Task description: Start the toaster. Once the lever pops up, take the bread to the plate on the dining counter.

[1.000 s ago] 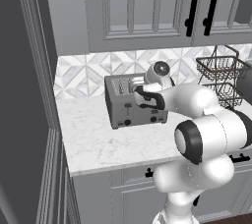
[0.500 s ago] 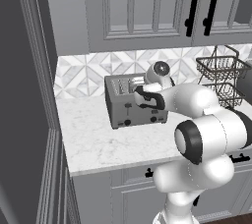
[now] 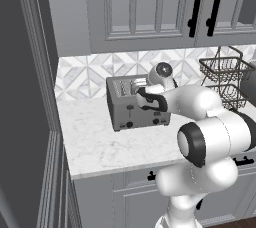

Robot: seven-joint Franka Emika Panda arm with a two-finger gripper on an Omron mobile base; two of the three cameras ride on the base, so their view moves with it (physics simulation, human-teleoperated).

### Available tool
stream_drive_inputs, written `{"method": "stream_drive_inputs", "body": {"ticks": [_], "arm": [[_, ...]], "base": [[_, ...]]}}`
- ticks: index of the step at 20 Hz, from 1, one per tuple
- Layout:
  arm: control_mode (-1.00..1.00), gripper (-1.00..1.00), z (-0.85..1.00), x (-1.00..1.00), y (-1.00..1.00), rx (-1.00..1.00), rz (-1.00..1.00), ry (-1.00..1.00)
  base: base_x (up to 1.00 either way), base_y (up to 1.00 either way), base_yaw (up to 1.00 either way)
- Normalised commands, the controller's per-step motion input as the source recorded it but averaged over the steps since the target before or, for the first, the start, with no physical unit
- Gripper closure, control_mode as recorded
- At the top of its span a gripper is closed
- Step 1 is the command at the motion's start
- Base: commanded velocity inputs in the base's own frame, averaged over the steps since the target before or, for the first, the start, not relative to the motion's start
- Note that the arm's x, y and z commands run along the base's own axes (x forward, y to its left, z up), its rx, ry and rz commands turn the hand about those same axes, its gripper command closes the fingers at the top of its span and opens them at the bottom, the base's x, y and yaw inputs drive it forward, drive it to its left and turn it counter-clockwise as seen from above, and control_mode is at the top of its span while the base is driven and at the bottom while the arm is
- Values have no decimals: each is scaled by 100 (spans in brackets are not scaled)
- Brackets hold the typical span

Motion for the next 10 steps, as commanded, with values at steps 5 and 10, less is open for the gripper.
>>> {"method": "stream_drive_inputs", "body": {"ticks": [5, 10], "arm": [[-100, -100, 0, 0, 0, 0, 0, 0], [-100, -100, 0, 0, 0, 0, 0, 0]], "base": [[0, 0, 0], [0, 0, 0]]}}
